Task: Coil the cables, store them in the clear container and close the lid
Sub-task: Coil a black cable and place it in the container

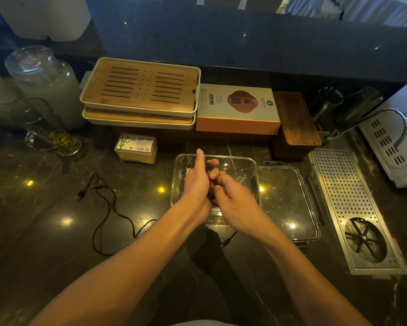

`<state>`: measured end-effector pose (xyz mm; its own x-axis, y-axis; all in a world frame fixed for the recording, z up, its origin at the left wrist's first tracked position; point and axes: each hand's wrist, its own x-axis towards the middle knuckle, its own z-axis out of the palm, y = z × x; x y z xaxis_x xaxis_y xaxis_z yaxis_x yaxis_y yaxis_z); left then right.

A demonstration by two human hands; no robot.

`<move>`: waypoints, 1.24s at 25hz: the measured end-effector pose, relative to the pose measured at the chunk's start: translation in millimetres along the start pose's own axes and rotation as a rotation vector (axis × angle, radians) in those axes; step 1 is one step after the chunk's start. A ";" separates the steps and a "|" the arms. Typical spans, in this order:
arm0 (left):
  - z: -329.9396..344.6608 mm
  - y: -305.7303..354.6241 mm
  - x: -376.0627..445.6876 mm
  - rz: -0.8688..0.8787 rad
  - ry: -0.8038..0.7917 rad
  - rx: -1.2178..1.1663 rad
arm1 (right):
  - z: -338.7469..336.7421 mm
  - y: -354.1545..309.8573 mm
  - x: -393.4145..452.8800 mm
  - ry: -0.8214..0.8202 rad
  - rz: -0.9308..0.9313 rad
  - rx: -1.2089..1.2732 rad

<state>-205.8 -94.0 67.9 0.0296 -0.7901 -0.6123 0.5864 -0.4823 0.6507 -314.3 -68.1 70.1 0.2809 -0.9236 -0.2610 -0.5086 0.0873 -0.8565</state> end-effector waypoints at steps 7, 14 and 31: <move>1.8 1.3 -1.3 0.065 -0.049 0.024 | -0.2 -2.8 1.8 -0.051 -0.049 -0.027; 3.5 4.7 -7.2 0.183 -0.151 0.195 | -18.4 -10.0 0.9 -0.318 0.306 0.699; -31.6 5.1 11.1 0.417 -0.301 0.691 | -32.9 12.0 12.8 -0.313 0.467 0.742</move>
<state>-177.0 -93.2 50.2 -0.1406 -0.9734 -0.1809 -0.0512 -0.1754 0.9832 -343.6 -91.1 71.1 0.4407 -0.6014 -0.6664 -0.0055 0.7406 -0.6719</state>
